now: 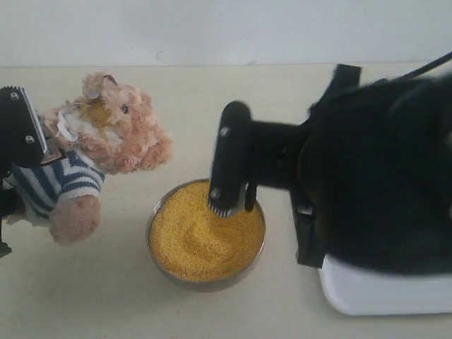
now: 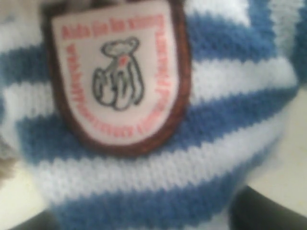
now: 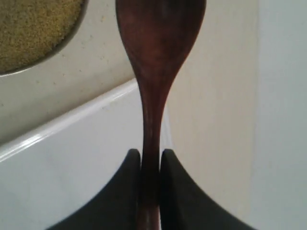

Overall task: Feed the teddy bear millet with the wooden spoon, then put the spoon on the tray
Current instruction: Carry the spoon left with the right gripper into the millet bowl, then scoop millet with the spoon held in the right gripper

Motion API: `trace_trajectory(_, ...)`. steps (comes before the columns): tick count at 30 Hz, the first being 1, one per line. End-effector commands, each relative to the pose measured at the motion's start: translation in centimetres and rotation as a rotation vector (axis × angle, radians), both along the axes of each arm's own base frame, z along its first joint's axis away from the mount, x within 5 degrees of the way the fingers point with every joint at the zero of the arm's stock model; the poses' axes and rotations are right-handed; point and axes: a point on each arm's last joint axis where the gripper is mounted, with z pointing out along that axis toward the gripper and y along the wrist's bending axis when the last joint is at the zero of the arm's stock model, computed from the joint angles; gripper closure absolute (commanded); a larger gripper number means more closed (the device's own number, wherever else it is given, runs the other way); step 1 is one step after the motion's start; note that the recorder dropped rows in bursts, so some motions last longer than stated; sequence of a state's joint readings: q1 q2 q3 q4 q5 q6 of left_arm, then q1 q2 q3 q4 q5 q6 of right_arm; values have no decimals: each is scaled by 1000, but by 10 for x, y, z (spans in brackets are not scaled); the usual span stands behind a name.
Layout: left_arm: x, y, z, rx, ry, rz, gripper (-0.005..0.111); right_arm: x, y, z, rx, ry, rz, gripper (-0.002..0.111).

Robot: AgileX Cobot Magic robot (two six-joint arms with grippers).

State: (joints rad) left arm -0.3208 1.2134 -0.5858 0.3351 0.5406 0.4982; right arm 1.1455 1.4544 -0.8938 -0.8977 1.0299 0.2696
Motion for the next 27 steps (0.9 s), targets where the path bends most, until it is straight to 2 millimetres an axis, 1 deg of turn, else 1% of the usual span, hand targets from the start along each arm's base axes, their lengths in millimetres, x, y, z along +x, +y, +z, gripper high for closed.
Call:
trace_trajectory(1, 3, -2, -9, -1, 28, 7, 103, -10, 24, -13, -269, -177, 121, 109)
trace_trajectory(2, 4, -2, -10, -2, 33, 11, 103, -10, 28, -17, -319, -212, 138, 109)
trace_trajectory(3, 4, -3, -11, -1, 40, 13, 103, -11, 41, -29, -402, -265, 203, 109)
trace_trajectory(4, 4, -3, -11, -1, 40, 13, 103, -11, 45, -34, -431, -281, 232, 109)
trace_trajectory(5, 4, -3, -11, -1, 40, 13, 103, -10, 53, -48, -503, -303, 284, 109)
trace_trajectory(7, 4, -3, -11, -6, 39, 22, 103, -8, 60, -66, -606, -298, 342, 109)
trace_trajectory(9, 4, -3, -11, -6, 39, 22, 103, -7, 63, -76, -647, -303, 366, 109)
trace_trajectory(11, 4, -3, -11, -7, 37, 21, 103, -7, 64, -80, -667, -301, 376, 109)
trace_trajectory(15, 5, -3, -11, -10, 32, 19, 103, -10, 64, -82, -689, -278, 391, 109)
trace_trajectory(17, 5, -3, -11, -10, 32, 19, 103, -17, 67, -82, -699, -273, 419, 109)
trace_trajectory(19, 5, -3, -11, -10, 32, 19, 103, -28, 73, -87, -728, -225, 519, 109)
trace_trajectory(21, 5, -3, -11, -9, 33, 20, 103, -31, 73, -90, -738, -193, 546, 109)
trace_trajectory(25, 5, -3, -11, -12, 32, 20, 103, -35, 68, -95, -728, -90, 509, 109)
trace_trajectory(26, 5, -3, -11, -12, 32, 20, 103, -35, 68, -94, -714, -76, 495, 109)
trace_trajectory(27, 5, -3, -11, -16, 29, 20, 103, -36, 73, -90, -669, -44, 463, 109)
